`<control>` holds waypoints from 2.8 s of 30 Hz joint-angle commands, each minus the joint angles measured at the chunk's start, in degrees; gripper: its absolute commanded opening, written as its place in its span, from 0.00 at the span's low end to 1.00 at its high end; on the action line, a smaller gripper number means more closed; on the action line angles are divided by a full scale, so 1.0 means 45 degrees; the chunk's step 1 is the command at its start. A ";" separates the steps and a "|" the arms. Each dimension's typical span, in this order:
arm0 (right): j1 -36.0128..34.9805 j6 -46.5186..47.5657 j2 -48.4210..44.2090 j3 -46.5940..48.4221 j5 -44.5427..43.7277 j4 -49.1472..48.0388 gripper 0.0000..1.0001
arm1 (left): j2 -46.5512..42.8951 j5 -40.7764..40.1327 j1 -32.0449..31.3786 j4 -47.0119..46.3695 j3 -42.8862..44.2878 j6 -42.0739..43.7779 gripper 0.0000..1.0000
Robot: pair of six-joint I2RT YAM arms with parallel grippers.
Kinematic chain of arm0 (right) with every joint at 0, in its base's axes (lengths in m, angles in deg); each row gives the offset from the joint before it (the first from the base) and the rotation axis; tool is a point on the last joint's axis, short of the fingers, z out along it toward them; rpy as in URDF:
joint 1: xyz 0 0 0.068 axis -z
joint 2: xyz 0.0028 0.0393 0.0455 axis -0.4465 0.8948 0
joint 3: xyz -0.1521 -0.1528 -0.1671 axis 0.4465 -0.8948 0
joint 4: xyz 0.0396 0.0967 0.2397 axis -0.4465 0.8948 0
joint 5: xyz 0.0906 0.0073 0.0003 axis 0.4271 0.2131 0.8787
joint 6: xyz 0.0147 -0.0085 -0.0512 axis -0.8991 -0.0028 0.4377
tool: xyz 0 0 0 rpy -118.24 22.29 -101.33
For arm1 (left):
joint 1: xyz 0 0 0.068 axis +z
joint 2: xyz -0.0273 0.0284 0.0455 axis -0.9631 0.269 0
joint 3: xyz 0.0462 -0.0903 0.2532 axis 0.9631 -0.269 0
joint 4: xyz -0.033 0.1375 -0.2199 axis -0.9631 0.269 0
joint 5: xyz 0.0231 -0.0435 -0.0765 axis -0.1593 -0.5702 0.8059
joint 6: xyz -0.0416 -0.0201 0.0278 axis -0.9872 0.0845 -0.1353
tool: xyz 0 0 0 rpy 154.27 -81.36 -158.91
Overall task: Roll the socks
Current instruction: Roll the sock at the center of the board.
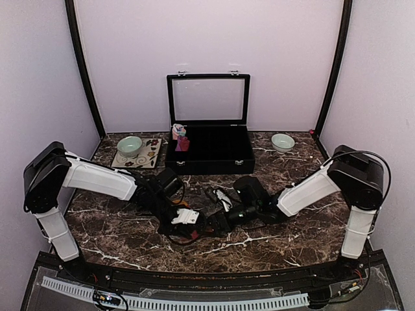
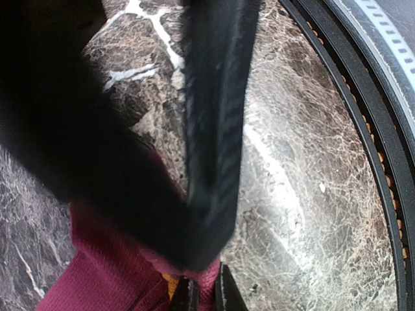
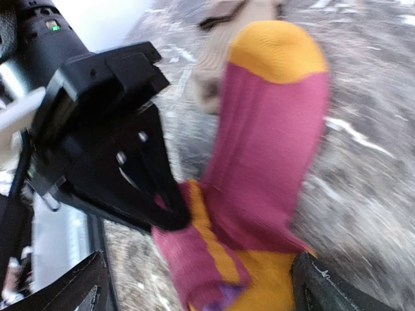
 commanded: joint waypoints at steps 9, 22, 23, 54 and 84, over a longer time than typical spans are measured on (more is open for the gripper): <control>-0.0344 0.0780 -0.2197 -0.2367 -0.7363 0.4989 0.99 | 0.1714 -0.0753 0.0553 0.2997 0.0176 -0.0543 0.00; -0.1719 0.3680 -0.5897 -0.2850 -1.1935 0.2076 0.99 | 0.2974 0.0470 0.1421 0.4751 0.1511 -0.0286 0.01; -0.2085 0.4527 -0.5931 -0.2960 -1.1781 0.1568 0.99 | 0.3031 0.0482 0.1450 0.4772 0.1567 -0.0251 0.01; -0.1914 0.5797 -0.8282 -0.3219 -0.8055 -0.0806 0.50 | 0.5420 0.1603 0.1998 0.7997 0.3651 -0.0129 0.02; -0.3876 1.1828 -0.0330 0.1506 -0.5402 0.1750 0.56 | 0.5734 0.1038 0.2043 0.8249 0.4200 0.0142 0.05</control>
